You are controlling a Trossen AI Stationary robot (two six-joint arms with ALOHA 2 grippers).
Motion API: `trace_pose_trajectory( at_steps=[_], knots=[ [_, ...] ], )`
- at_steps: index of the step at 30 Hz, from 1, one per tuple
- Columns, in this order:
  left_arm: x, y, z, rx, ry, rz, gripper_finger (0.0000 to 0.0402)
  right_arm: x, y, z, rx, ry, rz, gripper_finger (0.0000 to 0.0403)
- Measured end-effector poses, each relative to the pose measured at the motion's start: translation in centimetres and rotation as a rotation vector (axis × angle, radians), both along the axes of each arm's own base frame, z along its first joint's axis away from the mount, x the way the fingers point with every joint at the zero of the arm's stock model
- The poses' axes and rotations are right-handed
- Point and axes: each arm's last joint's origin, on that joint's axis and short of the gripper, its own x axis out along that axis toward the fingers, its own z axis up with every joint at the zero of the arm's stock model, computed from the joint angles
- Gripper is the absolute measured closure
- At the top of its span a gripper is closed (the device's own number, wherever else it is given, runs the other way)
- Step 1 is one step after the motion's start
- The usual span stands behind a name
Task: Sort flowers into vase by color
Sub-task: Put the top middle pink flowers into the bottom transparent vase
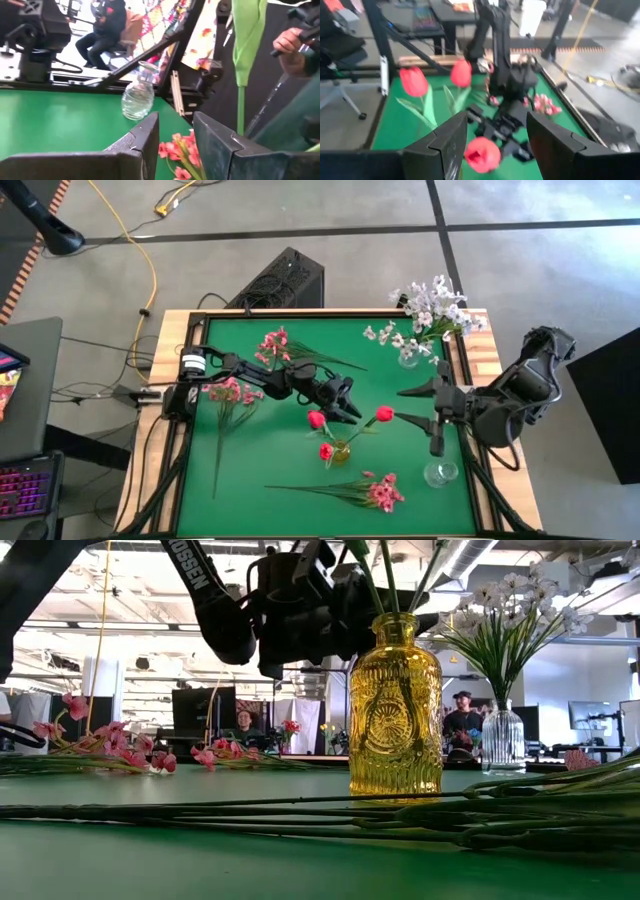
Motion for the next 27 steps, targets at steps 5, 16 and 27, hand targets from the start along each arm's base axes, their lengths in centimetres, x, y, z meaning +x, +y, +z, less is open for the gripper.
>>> trace_pose_trajectory(
  at_steps=[5, 16, 27],
  knots=[
    [0.0, 0.4, 0.1, -0.003, -0.009, 0.048, 0.0297, -0.1, -0.7, -0.7, 0.044, 0.045, -0.069, 0.0173],
    [0.1, 2.5, 0.0, -0.107, 0.052, 0.252, 0.0297, 0.3, -1.3, -0.8, 0.066, 0.049, -0.106, 0.0175],
    [0.1, 2.6, 0.0, -0.128, 0.063, 0.256, 0.0297, 2.2, -0.6, -2.3, -0.03, 0.133, -0.125, 0.0351]
  ],
)
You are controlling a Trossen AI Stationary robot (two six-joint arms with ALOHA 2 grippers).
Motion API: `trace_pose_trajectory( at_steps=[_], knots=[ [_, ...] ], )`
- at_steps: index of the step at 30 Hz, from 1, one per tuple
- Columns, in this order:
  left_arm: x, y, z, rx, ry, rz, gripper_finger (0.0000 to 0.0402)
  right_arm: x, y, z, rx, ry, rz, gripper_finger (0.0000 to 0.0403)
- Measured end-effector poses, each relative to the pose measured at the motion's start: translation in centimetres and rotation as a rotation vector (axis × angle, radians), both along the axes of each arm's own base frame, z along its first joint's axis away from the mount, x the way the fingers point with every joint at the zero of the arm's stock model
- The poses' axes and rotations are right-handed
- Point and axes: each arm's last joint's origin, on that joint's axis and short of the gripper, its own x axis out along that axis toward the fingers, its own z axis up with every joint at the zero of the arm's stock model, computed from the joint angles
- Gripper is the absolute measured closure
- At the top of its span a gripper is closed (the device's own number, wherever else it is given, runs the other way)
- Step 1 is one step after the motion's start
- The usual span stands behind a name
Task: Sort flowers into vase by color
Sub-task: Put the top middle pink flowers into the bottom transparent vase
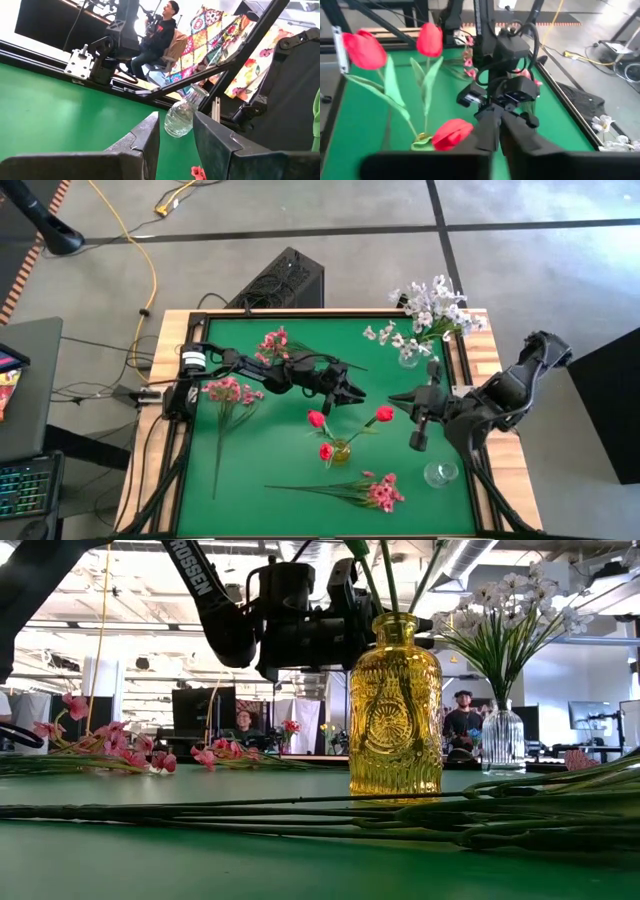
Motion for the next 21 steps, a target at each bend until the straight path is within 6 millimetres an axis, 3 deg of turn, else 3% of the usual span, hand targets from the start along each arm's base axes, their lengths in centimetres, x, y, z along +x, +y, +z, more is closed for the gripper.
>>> trace_pose_trajectory(
  at_steps=[1, 3, 8, 13, 21],
  knots=[
    [0.0, 0.0, 0.0, 0.0, 0.0, 0.0, 0.0297, 0.1, 0.0, 0.0, -0.002, 0.001, -0.005, 0.0375],
    [0.0, 0.0, 0.0, -0.007, 0.002, 0.0, 0.0297, 0.4, -0.3, 0.0, 0.0, -0.007, -0.025, 0.0385],
    [0.0, 0.0, 0.0, -0.023, 0.008, -0.001, 0.0297, 0.8, -0.7, -0.1, 0.046, 0.0, -0.039, 0.0365],
    [0.0, 0.0, 0.0, -0.033, 0.013, -0.008, 0.0297, 1.4, -0.5, -1.0, 0.063, 0.075, -0.021, 0.0387],
    [0.0, 0.0, 0.0, -0.042, 0.016, -0.007, 0.0297, 2.9, -0.3, -1.6, 0.118, 0.096, -0.001, 0.0372]
  ],
)
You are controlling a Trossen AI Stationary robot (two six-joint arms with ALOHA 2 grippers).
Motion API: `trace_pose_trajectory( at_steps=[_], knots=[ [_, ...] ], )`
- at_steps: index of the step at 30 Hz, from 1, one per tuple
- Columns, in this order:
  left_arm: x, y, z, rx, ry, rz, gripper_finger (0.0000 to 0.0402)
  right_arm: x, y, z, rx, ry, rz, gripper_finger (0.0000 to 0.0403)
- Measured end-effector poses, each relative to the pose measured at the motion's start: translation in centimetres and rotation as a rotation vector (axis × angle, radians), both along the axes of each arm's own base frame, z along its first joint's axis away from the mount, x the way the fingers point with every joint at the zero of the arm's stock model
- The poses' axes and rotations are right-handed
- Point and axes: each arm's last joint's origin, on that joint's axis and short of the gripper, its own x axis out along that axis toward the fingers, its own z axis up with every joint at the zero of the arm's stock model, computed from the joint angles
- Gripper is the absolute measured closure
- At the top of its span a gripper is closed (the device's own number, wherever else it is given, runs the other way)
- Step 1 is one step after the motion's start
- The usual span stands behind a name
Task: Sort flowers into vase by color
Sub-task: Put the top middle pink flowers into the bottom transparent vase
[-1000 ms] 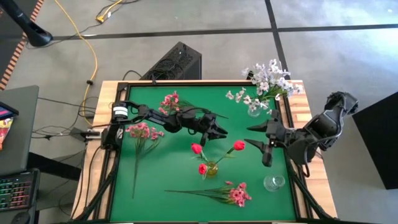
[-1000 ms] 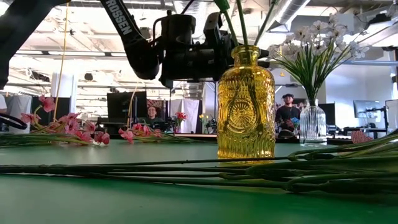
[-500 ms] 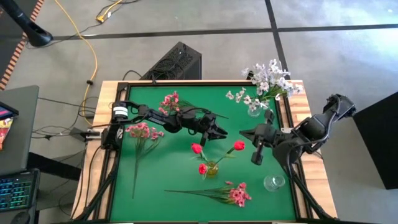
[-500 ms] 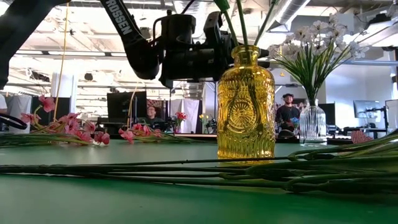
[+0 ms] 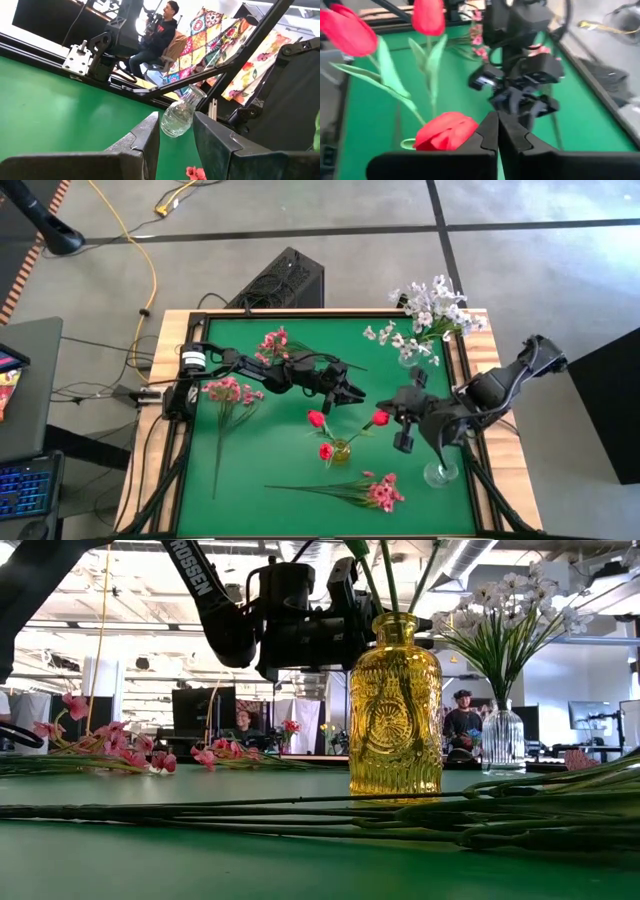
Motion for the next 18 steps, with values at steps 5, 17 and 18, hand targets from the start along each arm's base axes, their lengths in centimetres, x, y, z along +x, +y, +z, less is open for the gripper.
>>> trace_pose_trajectory(
  at_steps=[5, 17, 18],
  knots=[
    [0.0, 0.0, -0.1, -0.014, 0.01, 0.007, 0.0297, 0.4, -0.1, 0.3, 0.064, -0.02, 0.027, 0.038],
    [0.2, 0.1, 0.3, -0.038, 0.008, 0.022, 0.0297, 1.1, 0.5, 1.2, 0.078, -0.089, 0.164, 0.0369],
    [0.4, 0.1, 0.5, -0.038, 0.002, 0.022, 0.0297, 1.1, 0.5, 1.5, 0.066, -0.095, 0.171, 0.0371]
  ],
)
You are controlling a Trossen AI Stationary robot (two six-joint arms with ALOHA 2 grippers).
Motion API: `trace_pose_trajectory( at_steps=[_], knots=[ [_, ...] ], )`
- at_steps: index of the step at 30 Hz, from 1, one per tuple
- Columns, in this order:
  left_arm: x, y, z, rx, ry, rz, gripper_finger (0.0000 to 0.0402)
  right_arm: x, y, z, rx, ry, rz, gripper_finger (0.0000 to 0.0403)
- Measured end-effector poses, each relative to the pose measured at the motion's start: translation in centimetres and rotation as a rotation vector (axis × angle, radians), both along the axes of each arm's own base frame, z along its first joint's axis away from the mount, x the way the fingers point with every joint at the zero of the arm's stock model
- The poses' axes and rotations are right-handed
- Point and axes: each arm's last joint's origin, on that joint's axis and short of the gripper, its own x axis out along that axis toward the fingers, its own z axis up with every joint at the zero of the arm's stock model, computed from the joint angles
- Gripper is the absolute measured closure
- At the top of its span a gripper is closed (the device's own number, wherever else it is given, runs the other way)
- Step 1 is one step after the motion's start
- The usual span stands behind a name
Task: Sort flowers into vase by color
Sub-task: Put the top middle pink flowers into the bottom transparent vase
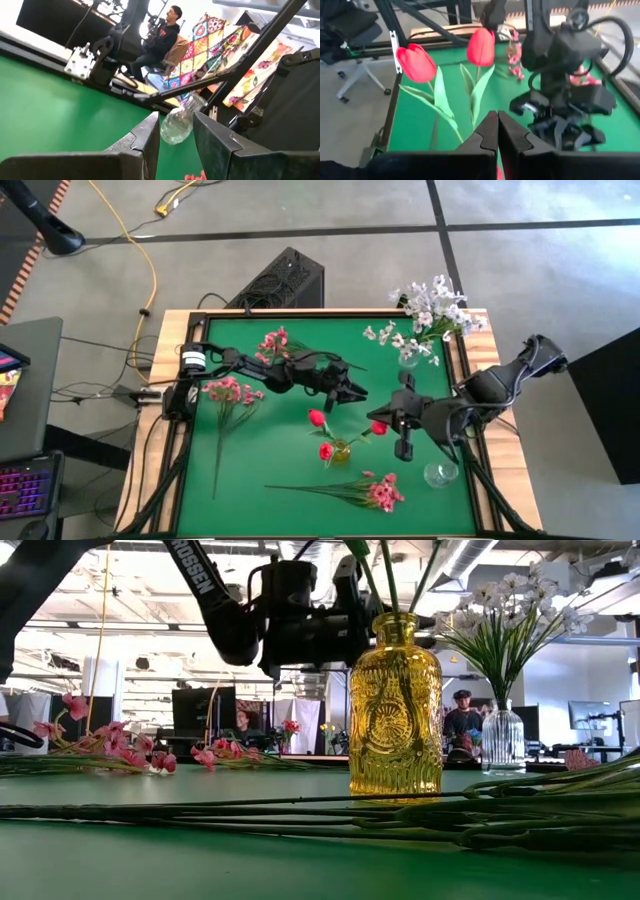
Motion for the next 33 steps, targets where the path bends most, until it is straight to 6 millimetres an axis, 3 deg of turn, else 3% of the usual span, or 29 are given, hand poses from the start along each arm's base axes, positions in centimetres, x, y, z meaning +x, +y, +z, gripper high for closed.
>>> trace_pose_trajectory(
  at_steps=[4, 9, 15, 27, 33],
  knots=[
    [1.2, 0.2, 1.0, 0.025, 0.04, 0.003, 0.0297, -0.3, -0.2, 1.6, -0.029, -0.05, 0.002, 0.0379],
    [3.2, 0.6, 2.5, 0.049, 0.235, 0.02, 0.0297, -0.7, -0.6, 3.6, -0.054, -0.107, -0.001, 0.0372],
    [4.3, 1.0, 5.1, 0.18, 0.5, 0.045, 0.0297, -0.9, -0.6, 4.1, -0.079, -0.117, 0.016, 0.037],
    [2.7, 2.4, 10.5, 0.433, 0.791, 0.003, 0.0297, -0.9, -0.6, 4.0, -0.109, -0.106, 0.032, 0.0369],
    [0.9, 3.7, 10.6, 0.559, 0.947, -0.024, 0.0297, -1.0, -0.7, 3.8, -0.116, -0.084, 0.037, 0.0372]
  ],
)
